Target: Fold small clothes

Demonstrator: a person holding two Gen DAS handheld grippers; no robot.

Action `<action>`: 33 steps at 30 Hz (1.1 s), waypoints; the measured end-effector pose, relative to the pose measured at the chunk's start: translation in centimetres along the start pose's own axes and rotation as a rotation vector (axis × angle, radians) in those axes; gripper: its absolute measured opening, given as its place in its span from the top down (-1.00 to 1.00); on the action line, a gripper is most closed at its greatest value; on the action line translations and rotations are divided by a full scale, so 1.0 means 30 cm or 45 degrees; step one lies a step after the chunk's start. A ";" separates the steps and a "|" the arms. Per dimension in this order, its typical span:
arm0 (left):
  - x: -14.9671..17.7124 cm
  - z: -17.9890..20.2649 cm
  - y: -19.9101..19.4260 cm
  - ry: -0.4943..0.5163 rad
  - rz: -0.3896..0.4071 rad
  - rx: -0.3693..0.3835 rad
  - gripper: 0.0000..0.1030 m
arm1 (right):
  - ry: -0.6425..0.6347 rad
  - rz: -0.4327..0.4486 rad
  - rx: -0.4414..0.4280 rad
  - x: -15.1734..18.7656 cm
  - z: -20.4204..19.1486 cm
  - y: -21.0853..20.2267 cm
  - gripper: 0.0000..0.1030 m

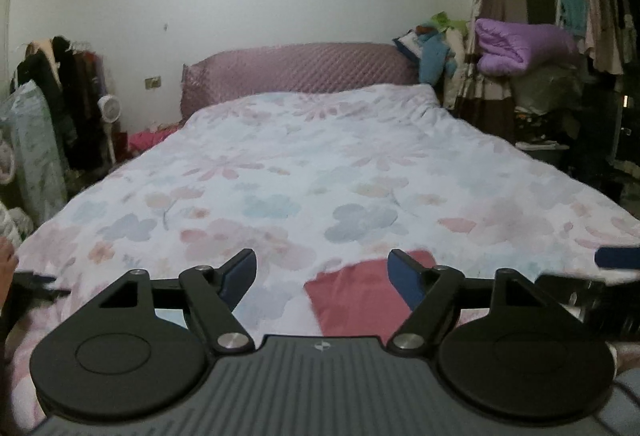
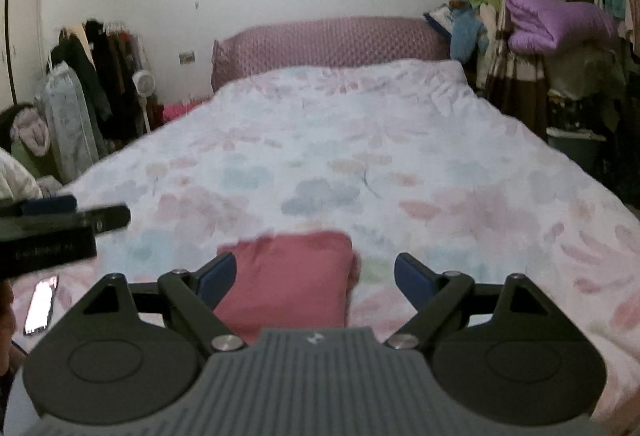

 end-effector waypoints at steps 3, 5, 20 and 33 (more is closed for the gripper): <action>0.046 0.001 0.003 0.048 -0.090 0.019 -0.72 | -0.008 -0.081 -0.028 0.082 -0.028 -0.001 -0.60; 0.083 0.003 0.001 0.075 -0.161 0.007 -0.72 | 0.017 -0.140 -0.050 0.131 -0.038 0.007 -0.60; 0.287 0.043 -0.014 0.161 -0.481 0.017 -0.72 | 0.169 -0.352 -0.014 0.308 -0.022 -0.003 -0.60; 0.297 0.047 -0.015 0.180 -0.489 0.013 -0.72 | 0.152 -0.368 0.002 0.307 -0.033 -0.001 -0.60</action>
Point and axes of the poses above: each gripper's, at about its wrist camera, not at the fingertips, and y roughly the way its jaws point, z to its right, x to its underside, the point moved 5 cm from there along y, roughly the way its jaws point, and after that the axes turned 15 degrees about -x, right-handed, at the moved point
